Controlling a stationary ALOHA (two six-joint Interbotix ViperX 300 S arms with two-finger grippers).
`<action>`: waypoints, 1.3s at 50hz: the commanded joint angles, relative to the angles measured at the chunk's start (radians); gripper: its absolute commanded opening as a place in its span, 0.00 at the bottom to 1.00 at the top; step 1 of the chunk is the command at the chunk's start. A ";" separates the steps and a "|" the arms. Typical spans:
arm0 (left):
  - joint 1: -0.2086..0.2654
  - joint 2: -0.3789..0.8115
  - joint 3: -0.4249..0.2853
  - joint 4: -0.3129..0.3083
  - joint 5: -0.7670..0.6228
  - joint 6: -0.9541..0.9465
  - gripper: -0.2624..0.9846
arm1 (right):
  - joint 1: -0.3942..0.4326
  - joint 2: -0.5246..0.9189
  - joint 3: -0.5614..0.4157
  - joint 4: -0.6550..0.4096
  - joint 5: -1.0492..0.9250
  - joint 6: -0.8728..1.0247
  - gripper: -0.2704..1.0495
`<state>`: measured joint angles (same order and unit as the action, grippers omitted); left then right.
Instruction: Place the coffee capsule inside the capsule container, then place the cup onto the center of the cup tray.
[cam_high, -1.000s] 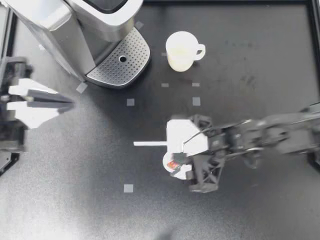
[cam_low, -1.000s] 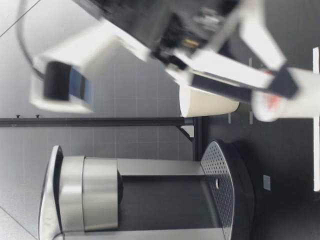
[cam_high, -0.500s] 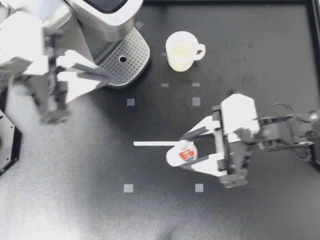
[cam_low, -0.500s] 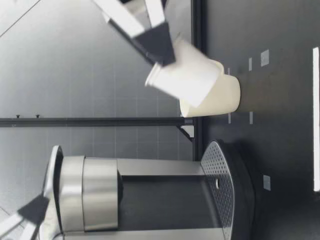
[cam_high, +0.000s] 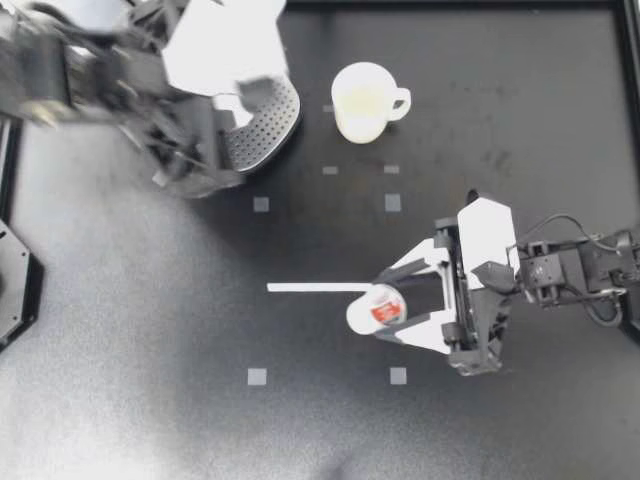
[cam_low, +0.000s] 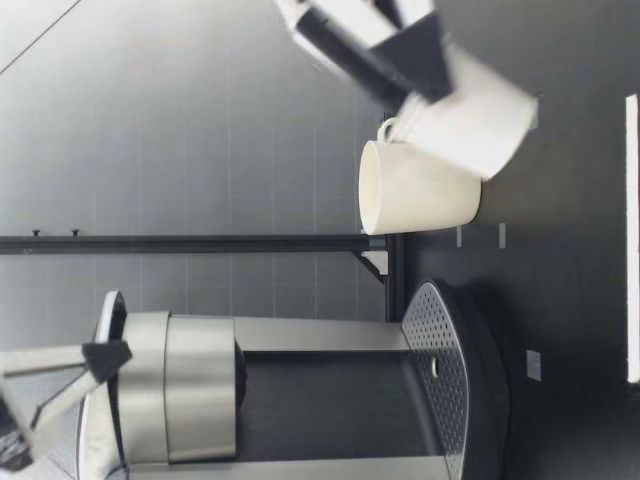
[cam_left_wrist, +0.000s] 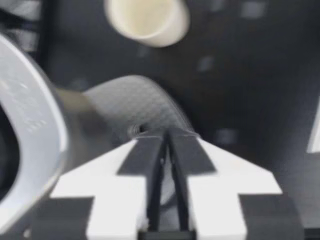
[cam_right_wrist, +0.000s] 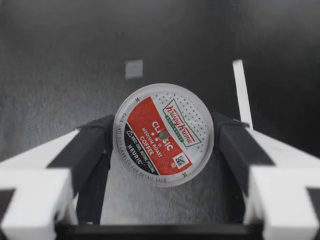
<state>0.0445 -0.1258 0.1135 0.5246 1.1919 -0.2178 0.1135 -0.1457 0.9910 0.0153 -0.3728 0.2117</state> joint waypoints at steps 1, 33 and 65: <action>-0.058 0.035 -0.051 0.173 0.084 -0.051 0.33 | -0.006 -0.038 -0.003 -0.002 0.008 0.002 0.63; -0.141 0.189 0.078 0.673 0.305 -0.232 0.33 | -0.006 -0.063 0.031 0.002 0.015 0.008 0.63; -0.138 0.166 0.120 0.876 0.344 -0.244 0.33 | -0.005 -0.060 0.012 0.003 0.015 0.012 0.63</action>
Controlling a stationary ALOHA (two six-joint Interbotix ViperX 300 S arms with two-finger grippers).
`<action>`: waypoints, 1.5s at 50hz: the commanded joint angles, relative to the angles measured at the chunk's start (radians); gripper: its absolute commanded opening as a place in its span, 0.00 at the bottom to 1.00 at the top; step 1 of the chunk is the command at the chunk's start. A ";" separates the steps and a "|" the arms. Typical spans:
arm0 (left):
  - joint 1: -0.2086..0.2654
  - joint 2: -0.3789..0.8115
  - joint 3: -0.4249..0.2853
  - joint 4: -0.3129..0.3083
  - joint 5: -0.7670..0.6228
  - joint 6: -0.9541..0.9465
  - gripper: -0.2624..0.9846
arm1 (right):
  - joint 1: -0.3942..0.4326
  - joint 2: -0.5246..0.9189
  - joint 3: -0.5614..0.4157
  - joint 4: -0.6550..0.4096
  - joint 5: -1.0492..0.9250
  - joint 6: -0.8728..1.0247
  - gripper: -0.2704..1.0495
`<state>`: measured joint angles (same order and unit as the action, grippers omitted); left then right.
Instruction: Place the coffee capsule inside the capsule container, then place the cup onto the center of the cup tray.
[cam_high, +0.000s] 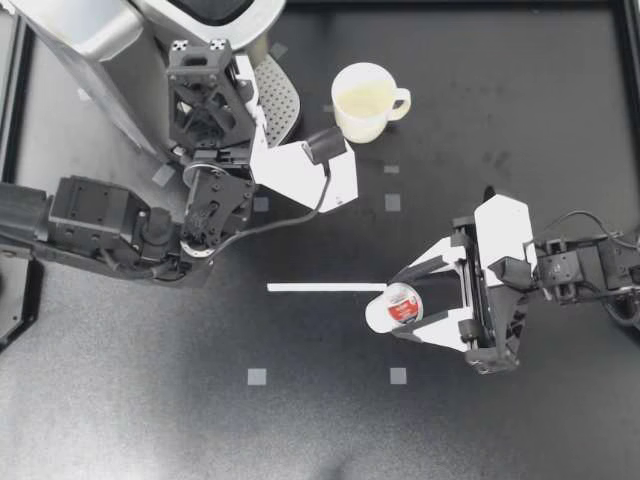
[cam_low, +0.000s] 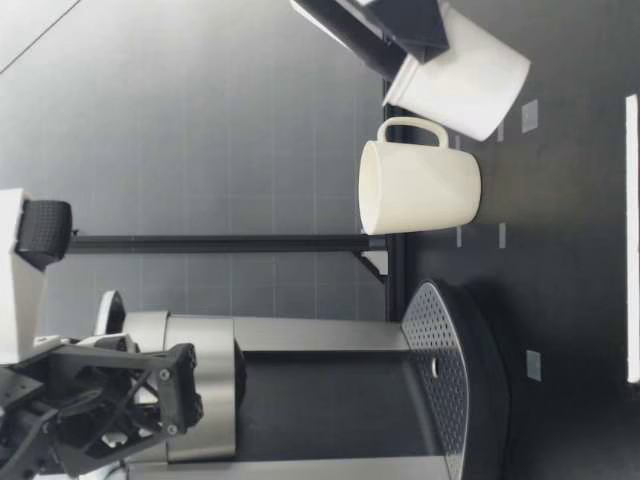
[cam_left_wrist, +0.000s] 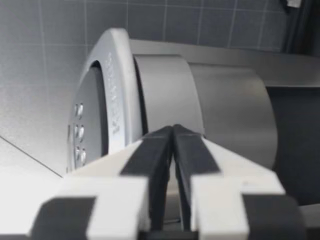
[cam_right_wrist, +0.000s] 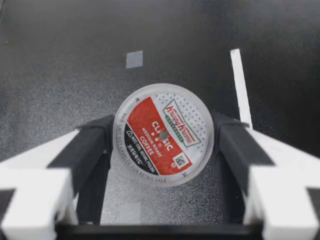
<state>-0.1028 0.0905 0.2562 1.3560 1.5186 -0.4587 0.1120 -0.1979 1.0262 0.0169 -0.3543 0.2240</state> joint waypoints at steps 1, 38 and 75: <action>0.009 -0.052 -0.023 0.049 0.020 -0.003 0.33 | -0.003 -0.008 -0.023 0.002 -0.003 0.000 0.63; 0.009 -0.186 0.009 0.187 0.054 -0.066 0.33 | -0.005 -0.008 -0.041 0.002 -0.003 0.000 0.63; 0.216 -0.491 0.216 0.138 -0.353 -0.390 0.33 | -0.003 -0.025 -0.084 0.003 -0.003 0.043 0.63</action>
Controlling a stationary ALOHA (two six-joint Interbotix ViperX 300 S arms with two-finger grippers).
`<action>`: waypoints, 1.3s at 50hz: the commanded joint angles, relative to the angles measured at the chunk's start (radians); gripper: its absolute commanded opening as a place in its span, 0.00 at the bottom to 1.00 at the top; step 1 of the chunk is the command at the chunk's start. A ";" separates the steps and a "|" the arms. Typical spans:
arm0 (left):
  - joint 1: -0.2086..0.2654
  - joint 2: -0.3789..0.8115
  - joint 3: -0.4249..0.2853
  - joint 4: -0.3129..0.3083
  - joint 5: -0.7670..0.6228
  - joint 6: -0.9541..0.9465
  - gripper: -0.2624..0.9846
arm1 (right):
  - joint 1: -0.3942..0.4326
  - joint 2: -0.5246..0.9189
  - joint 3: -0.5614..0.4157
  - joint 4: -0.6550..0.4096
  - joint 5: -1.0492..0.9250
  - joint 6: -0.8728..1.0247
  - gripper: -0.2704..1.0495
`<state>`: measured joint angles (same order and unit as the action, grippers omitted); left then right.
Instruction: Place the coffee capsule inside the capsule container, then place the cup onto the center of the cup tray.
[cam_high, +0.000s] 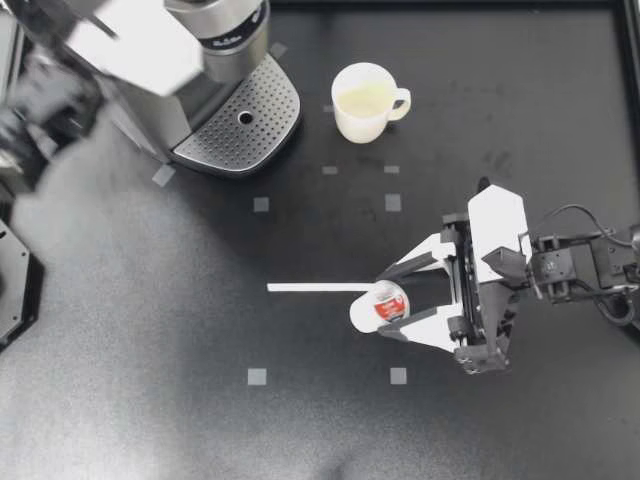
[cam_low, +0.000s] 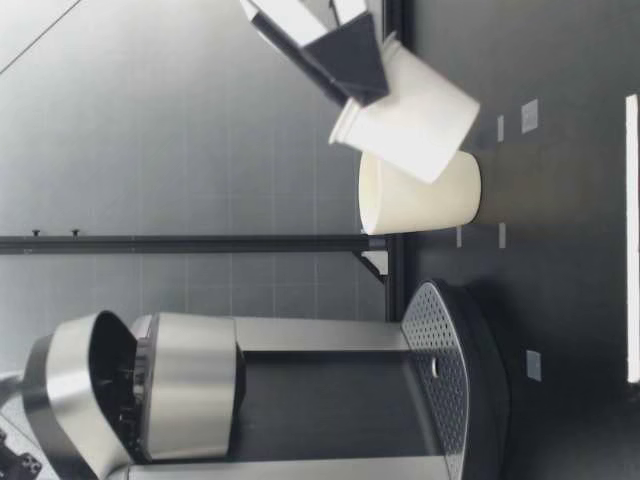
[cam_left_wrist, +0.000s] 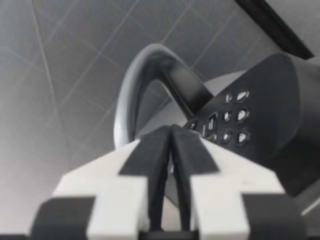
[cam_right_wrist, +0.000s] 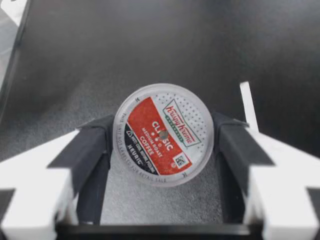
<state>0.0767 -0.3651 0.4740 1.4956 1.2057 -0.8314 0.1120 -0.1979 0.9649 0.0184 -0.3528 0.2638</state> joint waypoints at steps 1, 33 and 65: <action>0.044 -0.040 0.002 -0.002 -0.051 -0.023 0.33 | -0.005 -0.025 -0.025 0.002 -0.005 0.005 0.63; 0.218 -0.124 0.063 -0.005 -0.201 -0.083 0.33 | -0.077 -0.120 -0.038 -0.003 -0.077 -0.012 0.63; 0.218 -0.348 0.149 -0.002 -0.589 -0.446 0.33 | -0.385 -0.100 -0.342 -0.020 -0.003 -0.307 0.63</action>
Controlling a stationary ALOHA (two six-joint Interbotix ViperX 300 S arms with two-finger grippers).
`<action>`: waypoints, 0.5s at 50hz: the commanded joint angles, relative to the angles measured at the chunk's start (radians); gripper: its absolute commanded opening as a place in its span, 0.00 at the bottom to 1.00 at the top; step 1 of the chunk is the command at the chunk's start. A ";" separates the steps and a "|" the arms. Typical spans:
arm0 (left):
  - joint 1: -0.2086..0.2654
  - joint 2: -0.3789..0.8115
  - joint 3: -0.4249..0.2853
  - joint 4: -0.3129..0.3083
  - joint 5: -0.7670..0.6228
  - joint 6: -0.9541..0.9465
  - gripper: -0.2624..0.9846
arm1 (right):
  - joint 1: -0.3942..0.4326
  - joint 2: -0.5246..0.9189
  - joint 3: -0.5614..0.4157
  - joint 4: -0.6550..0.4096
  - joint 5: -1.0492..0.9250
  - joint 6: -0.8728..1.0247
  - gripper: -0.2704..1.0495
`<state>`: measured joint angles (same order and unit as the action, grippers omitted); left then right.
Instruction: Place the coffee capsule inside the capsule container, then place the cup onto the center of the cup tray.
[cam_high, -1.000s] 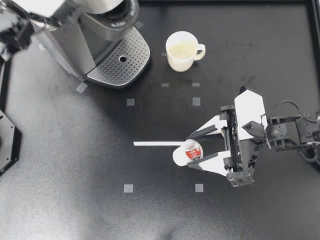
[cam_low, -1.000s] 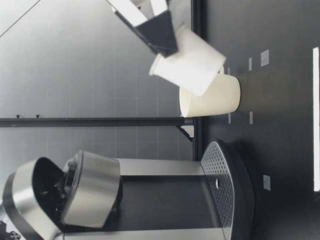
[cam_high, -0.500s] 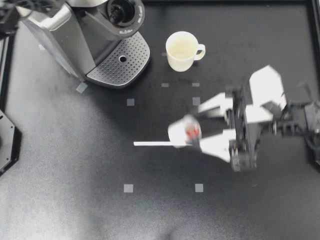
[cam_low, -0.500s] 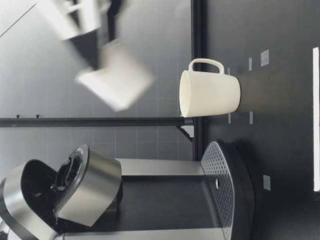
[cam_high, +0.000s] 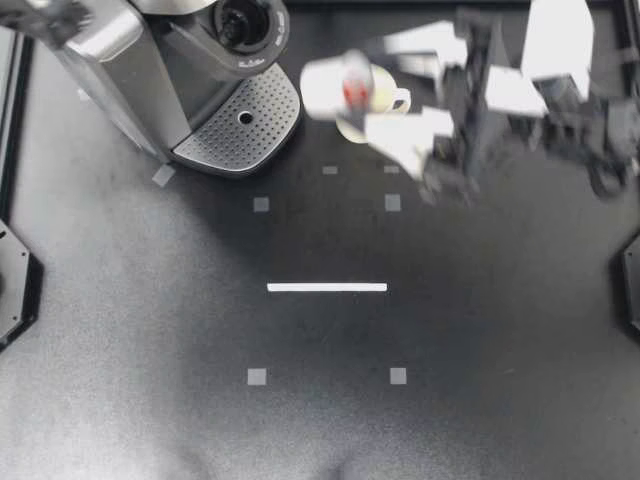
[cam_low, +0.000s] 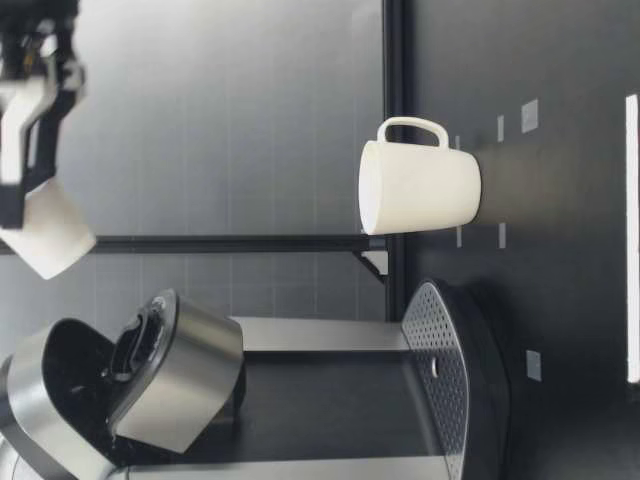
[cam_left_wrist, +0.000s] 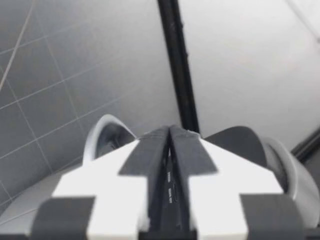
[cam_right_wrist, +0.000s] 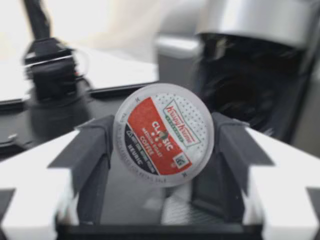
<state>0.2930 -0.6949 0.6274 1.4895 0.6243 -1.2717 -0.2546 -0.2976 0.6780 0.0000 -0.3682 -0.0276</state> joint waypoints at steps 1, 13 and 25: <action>0.002 -0.023 0.000 0.005 -0.008 -0.008 0.33 | -0.021 0.003 -0.064 -0.002 0.017 -0.023 0.63; 0.002 -0.080 0.037 0.005 -0.008 -0.018 0.33 | -0.049 0.066 -0.152 -0.002 0.061 -0.084 0.63; 0.002 -0.098 0.043 0.005 -0.012 -0.018 0.33 | -0.087 0.144 -0.206 -0.003 0.061 -0.097 0.63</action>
<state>0.2915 -0.7900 0.6826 1.4895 0.6151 -1.2885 -0.3237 -0.1595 0.5139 0.0000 -0.3022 -0.1227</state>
